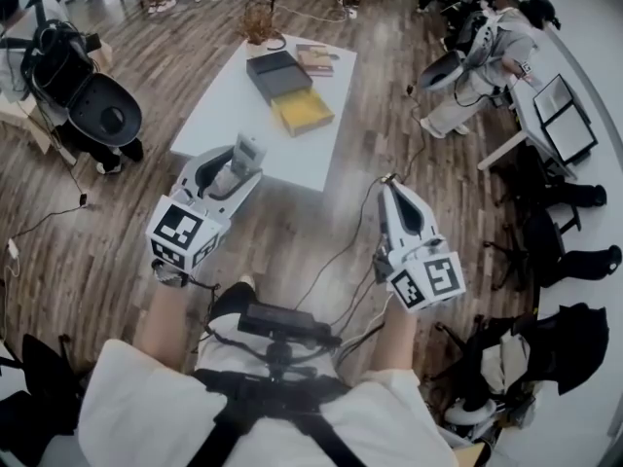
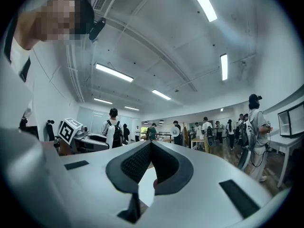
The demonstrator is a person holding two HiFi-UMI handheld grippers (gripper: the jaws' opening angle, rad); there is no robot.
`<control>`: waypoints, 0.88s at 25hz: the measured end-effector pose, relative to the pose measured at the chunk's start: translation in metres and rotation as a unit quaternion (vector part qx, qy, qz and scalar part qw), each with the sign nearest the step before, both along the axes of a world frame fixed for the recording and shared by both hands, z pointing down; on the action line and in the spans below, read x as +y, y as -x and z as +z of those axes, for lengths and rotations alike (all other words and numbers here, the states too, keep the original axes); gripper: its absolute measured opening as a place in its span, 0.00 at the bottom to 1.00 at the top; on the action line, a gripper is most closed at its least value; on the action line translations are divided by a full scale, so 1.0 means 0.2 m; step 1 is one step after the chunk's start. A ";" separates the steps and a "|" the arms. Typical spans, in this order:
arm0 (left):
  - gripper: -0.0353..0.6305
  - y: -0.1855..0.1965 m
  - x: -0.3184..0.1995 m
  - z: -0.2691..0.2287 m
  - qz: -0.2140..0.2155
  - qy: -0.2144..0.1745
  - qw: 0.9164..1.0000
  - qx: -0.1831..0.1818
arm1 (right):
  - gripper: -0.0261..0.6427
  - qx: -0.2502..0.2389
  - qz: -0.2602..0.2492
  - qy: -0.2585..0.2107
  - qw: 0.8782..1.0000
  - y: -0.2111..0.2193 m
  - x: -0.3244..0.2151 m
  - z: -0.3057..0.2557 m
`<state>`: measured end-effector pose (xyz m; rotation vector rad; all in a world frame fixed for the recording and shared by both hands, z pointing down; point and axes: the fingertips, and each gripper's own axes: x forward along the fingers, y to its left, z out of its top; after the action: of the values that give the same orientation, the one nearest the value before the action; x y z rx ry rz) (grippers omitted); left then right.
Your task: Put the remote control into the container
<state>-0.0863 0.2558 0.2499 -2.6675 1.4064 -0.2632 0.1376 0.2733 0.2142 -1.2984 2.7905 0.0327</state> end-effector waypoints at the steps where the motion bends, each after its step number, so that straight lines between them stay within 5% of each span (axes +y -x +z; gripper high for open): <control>1: 0.40 0.00 -0.02 0.01 0.001 0.003 1.000 -0.001 | 0.04 0.011 0.002 -0.004 1.000 0.00 -0.02 0.00; 22: 0.40 0.01 -0.99 0.01 0.043 -0.009 0.999 -0.022 | 0.04 0.044 0.031 -0.012 0.998 0.10 -0.90 -0.02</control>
<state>-0.0881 0.0580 0.2519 -2.6820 1.2720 -0.2966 0.1185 0.0934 0.2103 -1.4127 2.8119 0.1282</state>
